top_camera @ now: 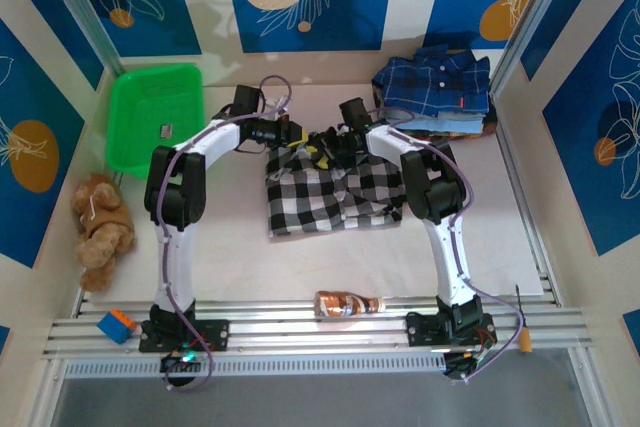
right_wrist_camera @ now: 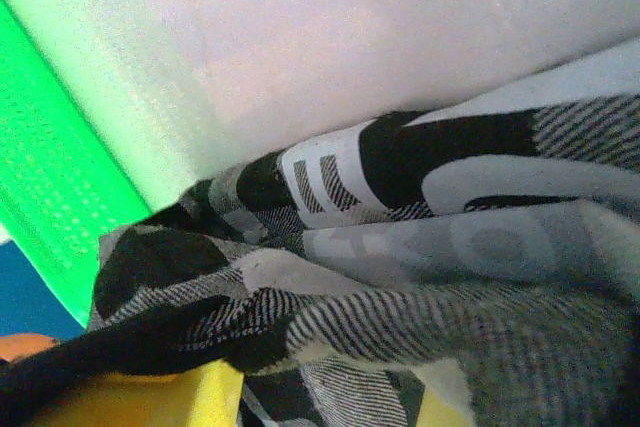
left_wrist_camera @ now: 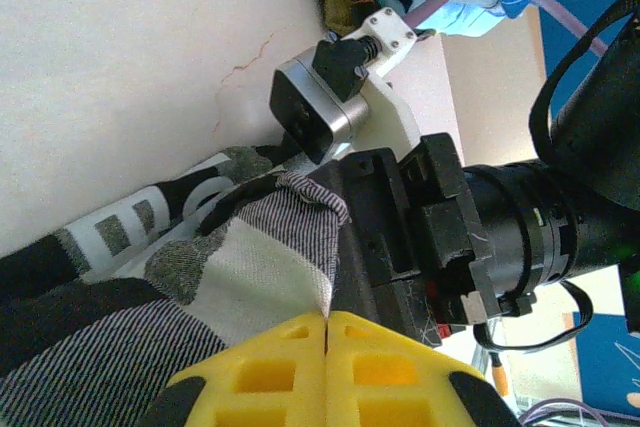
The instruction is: Fold and stack the long sleeve shirts
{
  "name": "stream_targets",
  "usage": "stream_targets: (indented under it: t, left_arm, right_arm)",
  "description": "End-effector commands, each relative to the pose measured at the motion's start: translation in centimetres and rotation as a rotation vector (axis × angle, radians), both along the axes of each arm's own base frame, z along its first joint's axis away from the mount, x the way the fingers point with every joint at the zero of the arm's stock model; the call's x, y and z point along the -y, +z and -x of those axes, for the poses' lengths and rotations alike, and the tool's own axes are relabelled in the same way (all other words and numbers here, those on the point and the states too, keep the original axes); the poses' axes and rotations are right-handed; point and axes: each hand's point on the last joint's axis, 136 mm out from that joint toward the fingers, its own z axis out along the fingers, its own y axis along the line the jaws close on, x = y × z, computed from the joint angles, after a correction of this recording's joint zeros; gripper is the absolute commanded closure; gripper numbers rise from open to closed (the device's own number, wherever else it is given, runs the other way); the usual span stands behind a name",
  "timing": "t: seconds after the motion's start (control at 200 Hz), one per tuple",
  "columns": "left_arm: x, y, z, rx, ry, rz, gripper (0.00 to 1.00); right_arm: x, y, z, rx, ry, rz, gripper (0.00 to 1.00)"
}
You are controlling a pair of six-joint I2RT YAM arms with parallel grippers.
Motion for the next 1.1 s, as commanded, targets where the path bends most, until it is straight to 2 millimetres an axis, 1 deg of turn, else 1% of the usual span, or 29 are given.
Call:
stream_targets:
  t: [0.0,0.085,0.165,0.355,0.46,0.59,0.68,0.79,0.94,1.015,1.091]
  left_arm:
    - [-0.1,2.8,0.0,0.031,-0.005,0.093,0.96]
    - [-0.2,2.8,-0.1,0.015,0.008,0.129,0.96]
    - [-0.4,2.3,-0.2,-0.012,0.024,0.150,0.96]
    - [-0.7,1.3,-0.7,-0.065,0.071,0.223,0.96]
    - [-1.2,0.8,-0.9,-0.076,0.108,0.244,0.96]
    - [-1.7,0.3,-1.0,-0.088,0.123,0.252,0.96]
    - [-2.2,0.6,-1.3,-0.080,0.130,0.247,0.96]
    - [-3.0,1.3,-1.7,-0.072,0.139,0.251,0.96]
    - [-3.3,1.6,-1.8,-0.082,0.127,0.254,0.96]
    - [-3.3,1.3,-1.8,-0.096,0.118,0.254,0.96]
    - [-3.6,0.9,-1.8,-0.110,0.126,0.246,0.96]
  right_arm:
    - [-1.0,0.9,-0.7,-0.027,-0.052,-0.090,0.53]
    - [-0.9,1.4,-1.4,-0.028,-0.099,-0.147,0.50]
    - [-1.1,2.2,-1.9,-0.025,-0.110,-0.188,0.50]
    - [-1.9,3.6,-1.7,-0.025,-0.108,-0.274,0.50]
    - [-1.9,3.9,-1.0,-0.042,-0.096,-0.289,0.51]
    - [-2.5,4.3,0.2,-0.066,-0.063,-0.313,0.51]
    - [-2.3,4.1,1.4,-0.098,-0.049,-0.303,0.51]
    - [-1.4,3.6,2.8,-0.145,-0.052,-0.284,0.51]
    - [-0.9,3.9,3.4,-0.161,-0.047,-0.273,0.51]
    - [-1.2,4.0,3.2,-0.156,-0.043,-0.267,0.52]
    - [-1.7,4.1,3.0,-0.154,-0.039,-0.274,0.53]
